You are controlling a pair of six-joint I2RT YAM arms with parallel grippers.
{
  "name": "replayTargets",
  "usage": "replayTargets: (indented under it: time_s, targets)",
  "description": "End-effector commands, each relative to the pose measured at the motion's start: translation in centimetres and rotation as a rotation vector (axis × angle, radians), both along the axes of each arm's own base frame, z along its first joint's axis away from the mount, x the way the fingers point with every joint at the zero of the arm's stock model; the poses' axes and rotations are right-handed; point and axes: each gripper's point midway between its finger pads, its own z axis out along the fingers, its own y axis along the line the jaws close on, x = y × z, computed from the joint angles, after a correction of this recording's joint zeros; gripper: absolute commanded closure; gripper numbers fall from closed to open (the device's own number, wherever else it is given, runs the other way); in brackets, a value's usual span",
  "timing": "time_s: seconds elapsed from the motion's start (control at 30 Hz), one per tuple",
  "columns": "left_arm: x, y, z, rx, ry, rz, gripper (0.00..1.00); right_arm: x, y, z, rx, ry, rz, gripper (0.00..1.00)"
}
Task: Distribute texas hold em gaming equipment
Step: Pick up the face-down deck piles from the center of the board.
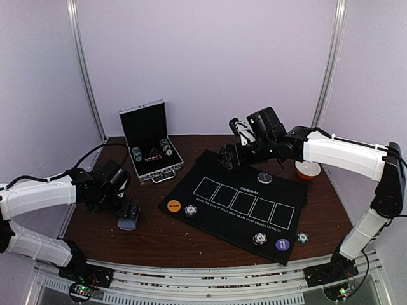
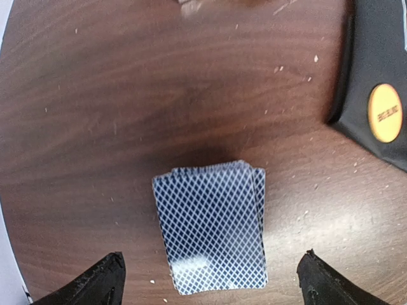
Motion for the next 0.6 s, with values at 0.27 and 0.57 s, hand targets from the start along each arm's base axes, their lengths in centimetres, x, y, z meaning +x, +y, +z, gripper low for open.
replayTargets:
  time_s: [0.27,0.57]
  targets:
    - [-0.6,-0.2,-3.9,0.012,0.058,0.047,0.02,-0.6,-0.5,-0.4,-0.064,-0.017,0.016,0.0]
    - [-0.4,-1.4,-6.3,0.0,0.108,0.008,0.09,-0.6,-0.7,-0.9,-0.089,-0.01,0.024,0.0]
